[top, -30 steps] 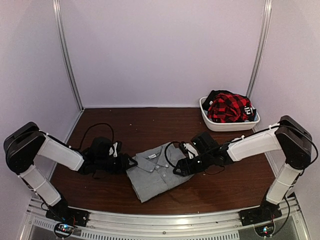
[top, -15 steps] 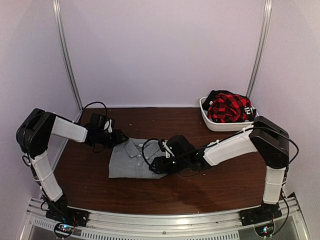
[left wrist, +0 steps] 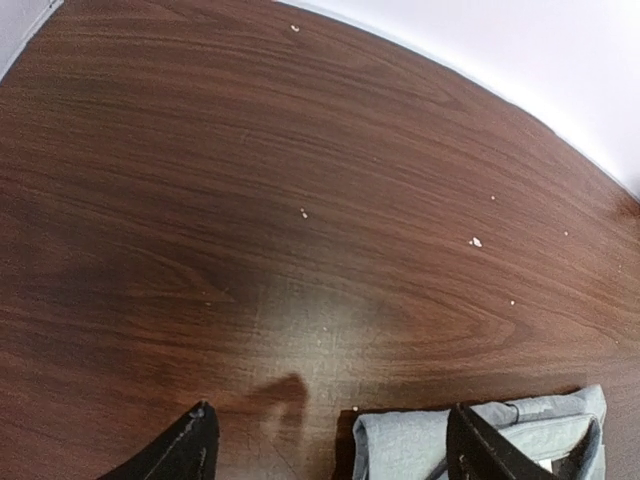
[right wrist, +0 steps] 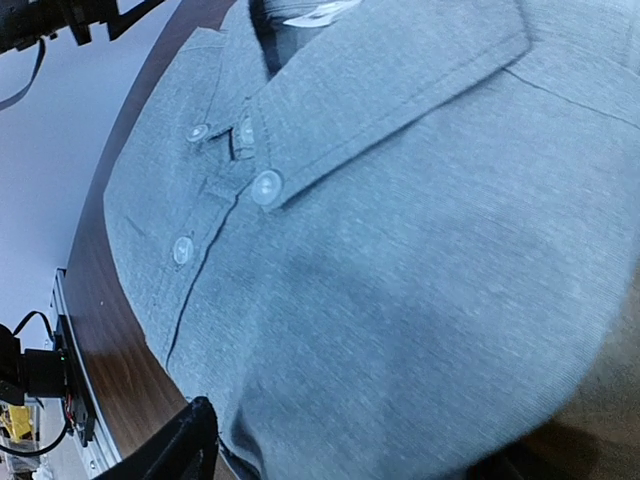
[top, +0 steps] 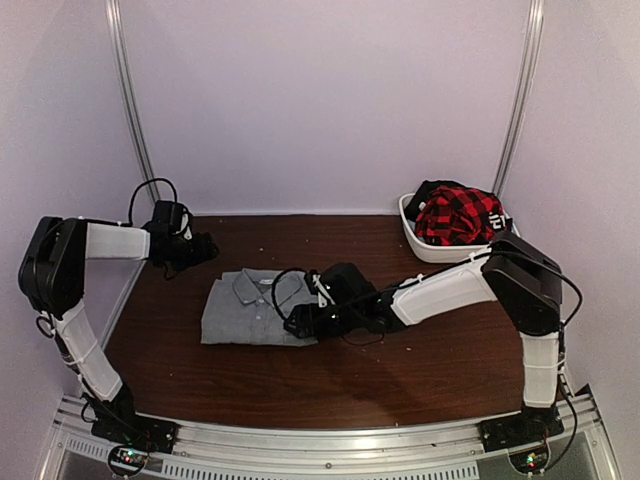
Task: Fold and stack the long sleeve shirts
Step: Rotate the square-folded shirt at the center of the board, then reset both arms
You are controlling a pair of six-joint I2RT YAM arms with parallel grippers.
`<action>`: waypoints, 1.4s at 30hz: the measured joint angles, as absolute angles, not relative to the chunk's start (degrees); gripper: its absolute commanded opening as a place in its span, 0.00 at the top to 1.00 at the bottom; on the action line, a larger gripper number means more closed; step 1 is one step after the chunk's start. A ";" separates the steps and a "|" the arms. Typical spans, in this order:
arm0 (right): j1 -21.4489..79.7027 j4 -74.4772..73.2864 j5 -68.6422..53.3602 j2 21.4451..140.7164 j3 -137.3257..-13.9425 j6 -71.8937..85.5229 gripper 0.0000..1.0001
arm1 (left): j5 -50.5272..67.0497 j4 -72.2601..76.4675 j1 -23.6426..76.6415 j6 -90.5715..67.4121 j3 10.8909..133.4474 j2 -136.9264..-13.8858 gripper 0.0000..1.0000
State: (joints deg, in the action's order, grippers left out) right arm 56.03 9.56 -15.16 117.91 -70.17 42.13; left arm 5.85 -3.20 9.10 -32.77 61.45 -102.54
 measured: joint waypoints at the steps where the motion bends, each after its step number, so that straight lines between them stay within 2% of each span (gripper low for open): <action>1: 55.90 9.23 -14.70 116.97 -69.23 41.95 0.17 | 5.26 -3.46 9.17 -32.60 61.01 -101.54 0.19; 8: 51.70 3.01 -8.58 103.85 -62.30 38.57 0.07 | 4.67 -4.49 9.80 -32.23 55.13 -88.77 0.16; 10: 49.71 0.54 -6.33 100.42 -61.67 36.75 0.05 | 4.54 -4.54 10.20 -31.79 54.26 -84.95 0.05; 11: 48.64 -1.08 -4.93 98.59 -61.41 35.68 0.04 | 4.36 -4.56 10.61 -31.42 53.89 -82.81 0.03; 14: 45.43 -6.44 0.14 93.36 -61.32 32.23 0.00 | 3.03 -4.86 12.84 -29.82 53.67 -76.73 0.02; 18: 40.60 -11.97 5.39 85.73 -61.32 27.75 0.00 | -0.80 -6.55 16.88 -26.48 54.94 -70.81 0.02; 26: 30.15 -17.28 10.02 74.85 -63.77 20.91 0.00 | -6.00 -10.00 21.12 -19.22 61.82 -69.67 0.02; 34: 28.12 -21.61 12.36 72.18 -66.59 16.19 0.00 | -11.97 -11.66 20.93 -18.17 61.01 -67.44 0.02; 42: 28.10 -19.59 12.45 63.29 -64.07 13.26 0.00 | -8.47 -11.07 20.78 -14.61 58.15 -62.92 0.02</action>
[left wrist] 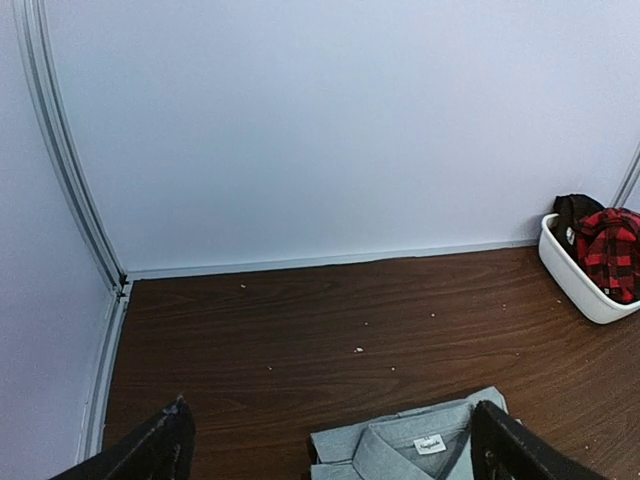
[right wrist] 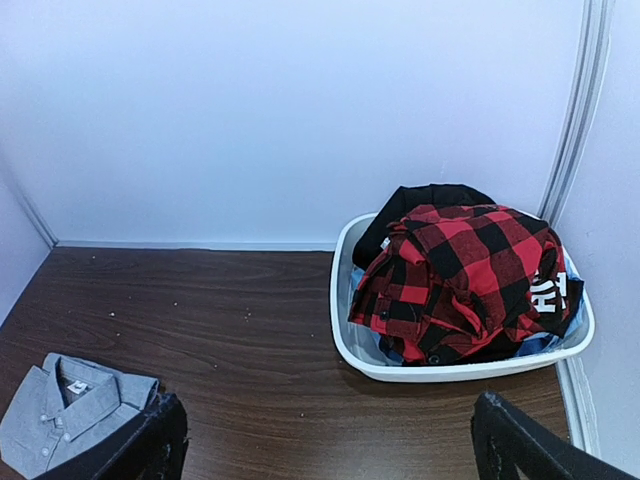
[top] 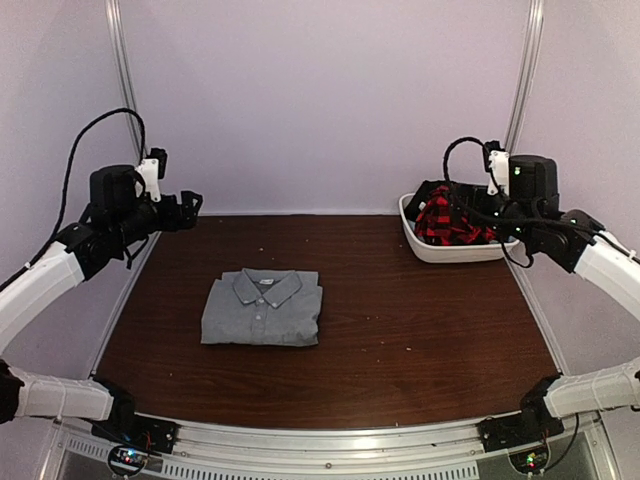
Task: Fold and stack the long sleeve shirts
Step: Reset both arms
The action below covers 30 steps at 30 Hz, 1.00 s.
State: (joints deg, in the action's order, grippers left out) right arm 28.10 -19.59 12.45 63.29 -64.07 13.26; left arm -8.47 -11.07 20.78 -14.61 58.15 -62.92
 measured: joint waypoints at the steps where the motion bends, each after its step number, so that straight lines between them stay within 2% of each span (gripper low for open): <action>1: 28.08 -19.11 12.47 62.26 -63.31 13.10 0.00 | -7.88 -10.46 20.78 -14.22 57.04 -61.73 0.02; 9: 28.08 -16.93 12.40 59.72 -57.71 11.90 0.00 | -4.54 -6.63 20.78 -13.61 50.15 -57.45 0.02; 30: 28.08 -14.74 13.15 59.94 -56.66 7.88 0.00 | -4.69 -4.75 20.78 -13.63 49.08 -57.54 0.02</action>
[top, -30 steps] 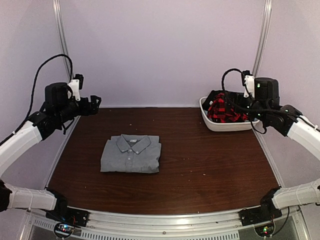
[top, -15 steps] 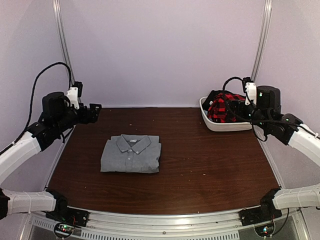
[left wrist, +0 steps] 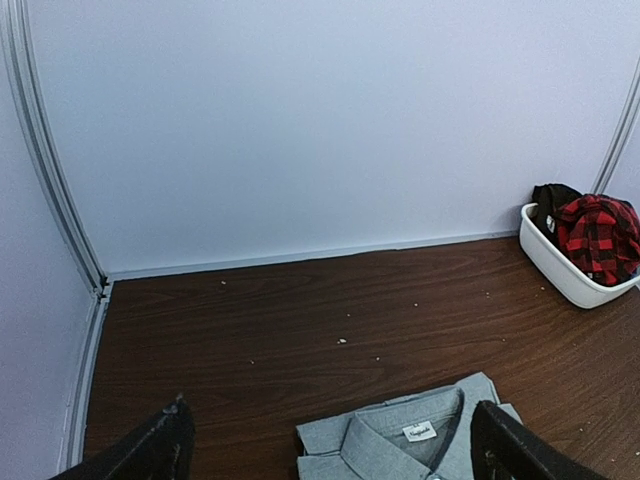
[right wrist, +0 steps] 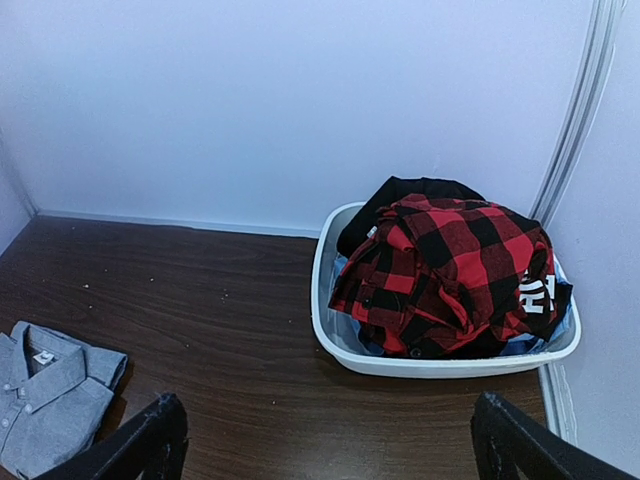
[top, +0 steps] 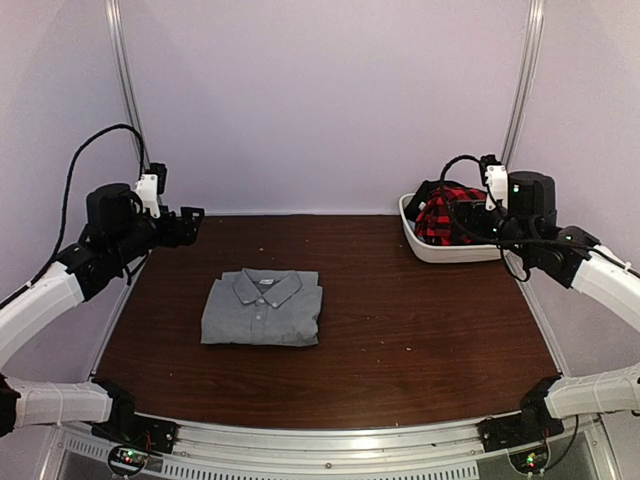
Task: Fold and stack the long sleeve shirts
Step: Reset both arms
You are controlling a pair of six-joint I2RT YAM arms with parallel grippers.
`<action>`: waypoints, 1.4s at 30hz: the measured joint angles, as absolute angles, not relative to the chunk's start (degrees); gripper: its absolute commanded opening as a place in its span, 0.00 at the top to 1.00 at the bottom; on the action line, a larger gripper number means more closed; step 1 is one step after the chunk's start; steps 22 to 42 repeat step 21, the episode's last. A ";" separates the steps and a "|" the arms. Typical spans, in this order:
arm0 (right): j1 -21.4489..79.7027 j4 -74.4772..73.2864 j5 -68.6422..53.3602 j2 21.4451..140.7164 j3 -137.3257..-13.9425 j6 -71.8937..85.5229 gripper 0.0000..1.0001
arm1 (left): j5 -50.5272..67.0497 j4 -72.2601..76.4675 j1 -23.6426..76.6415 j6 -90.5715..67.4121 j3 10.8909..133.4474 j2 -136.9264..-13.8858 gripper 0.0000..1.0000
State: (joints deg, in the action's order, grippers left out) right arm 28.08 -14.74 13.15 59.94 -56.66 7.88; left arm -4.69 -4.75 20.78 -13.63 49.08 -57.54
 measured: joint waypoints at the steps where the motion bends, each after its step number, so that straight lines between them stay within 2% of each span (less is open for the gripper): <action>1: 28.08 -14.70 13.10 60.10 -56.66 7.88 0.00 | -4.69 -4.73 20.78 -13.63 49.08 -57.63 0.02; 42: 28.08 -13.54 12.93 60.23 -55.86 7.92 0.00 | -4.71 -4.73 20.78 -13.61 49.08 -57.69 0.02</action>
